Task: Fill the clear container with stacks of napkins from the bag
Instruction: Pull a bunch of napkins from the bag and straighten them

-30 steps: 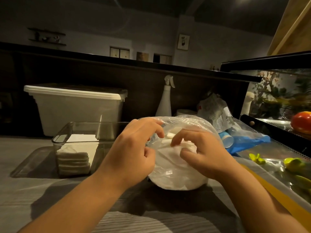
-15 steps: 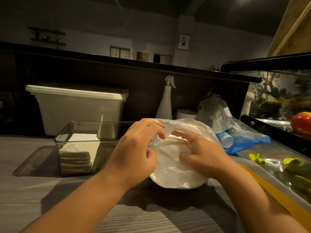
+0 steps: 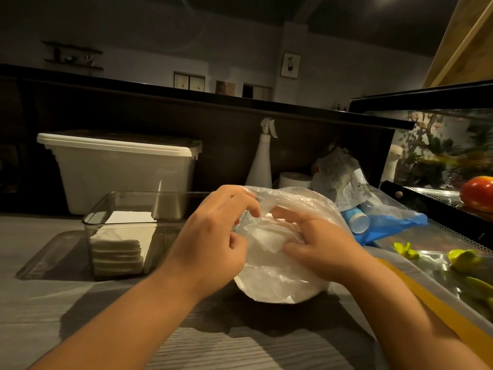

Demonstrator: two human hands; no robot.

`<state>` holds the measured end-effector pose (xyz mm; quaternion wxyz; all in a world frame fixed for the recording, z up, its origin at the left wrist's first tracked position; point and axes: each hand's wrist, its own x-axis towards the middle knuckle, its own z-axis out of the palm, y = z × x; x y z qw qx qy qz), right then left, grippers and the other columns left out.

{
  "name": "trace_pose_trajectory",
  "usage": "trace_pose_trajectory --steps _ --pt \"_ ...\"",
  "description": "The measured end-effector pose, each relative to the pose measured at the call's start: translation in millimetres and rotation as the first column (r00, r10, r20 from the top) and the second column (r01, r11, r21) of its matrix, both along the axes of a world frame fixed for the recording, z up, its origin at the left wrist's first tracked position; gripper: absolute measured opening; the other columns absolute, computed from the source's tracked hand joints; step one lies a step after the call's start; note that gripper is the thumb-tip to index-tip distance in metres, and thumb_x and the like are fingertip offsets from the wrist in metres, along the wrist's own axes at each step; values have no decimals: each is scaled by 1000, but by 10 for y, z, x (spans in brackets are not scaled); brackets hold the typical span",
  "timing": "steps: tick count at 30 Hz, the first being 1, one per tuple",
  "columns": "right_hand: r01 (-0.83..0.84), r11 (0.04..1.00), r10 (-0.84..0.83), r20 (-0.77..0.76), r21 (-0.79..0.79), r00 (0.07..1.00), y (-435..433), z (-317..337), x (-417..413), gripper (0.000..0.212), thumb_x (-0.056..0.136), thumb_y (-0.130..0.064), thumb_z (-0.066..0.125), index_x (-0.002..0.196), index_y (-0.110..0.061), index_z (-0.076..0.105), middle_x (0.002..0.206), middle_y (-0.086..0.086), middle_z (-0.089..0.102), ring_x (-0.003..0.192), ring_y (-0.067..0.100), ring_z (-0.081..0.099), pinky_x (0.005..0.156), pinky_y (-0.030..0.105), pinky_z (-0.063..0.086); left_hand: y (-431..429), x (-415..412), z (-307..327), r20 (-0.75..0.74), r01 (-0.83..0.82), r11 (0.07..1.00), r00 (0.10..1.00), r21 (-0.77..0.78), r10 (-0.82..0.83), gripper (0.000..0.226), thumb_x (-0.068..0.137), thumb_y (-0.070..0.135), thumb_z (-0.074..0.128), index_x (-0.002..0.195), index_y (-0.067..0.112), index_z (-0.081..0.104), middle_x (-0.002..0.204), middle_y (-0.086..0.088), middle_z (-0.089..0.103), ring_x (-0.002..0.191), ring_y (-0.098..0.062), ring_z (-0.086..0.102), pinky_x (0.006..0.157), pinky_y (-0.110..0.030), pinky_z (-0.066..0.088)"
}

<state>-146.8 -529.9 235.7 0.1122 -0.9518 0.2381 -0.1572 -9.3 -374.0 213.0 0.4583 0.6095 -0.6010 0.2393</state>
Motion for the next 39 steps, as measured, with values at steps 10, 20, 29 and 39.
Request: trace_pose_trajectory --steps 10,20,29,39 --pt "96 990 -91 49 -104 995 -87 -105 160 54 99 -24 49 147 -45 38 118 -3 65 86 9 59 77 21 47 4 -27 -2 4 5 1000 1000 2 -5 50 70 -12 65 101 27 61 119 16 55 96 -2 53 74 -16 53" --pt "-70 978 73 6 -196 997 125 104 -77 55 88 -11 55 130 -46 58 122 -14 66 93 0 58 81 14 45 67 -63 65 10 75 996 997 -40 -75 50 71 -15 65 102 24 60 124 14 56 90 -9 56 61 -14 51" --pt "-179 983 172 -450 28 876 135 77 -164 107 81 -39 76 144 -67 -6 153 -36 -27 143 0 -30 123 46 -5 100 -82 83 10 118 993 993 -25 -118 53 70 -16 63 103 25 59 125 17 55 90 -10 57 63 -19 52" --pt "-132 991 105 -497 -19 861 260 -12 -44 119 78 -32 75 143 -63 -20 150 -31 -38 139 10 -42 121 55 -11 110 -103 76 6 159 986 987 49 -159 54 68 -18 58 102 24 60 123 14 57 86 -11 57 57 -12 46"
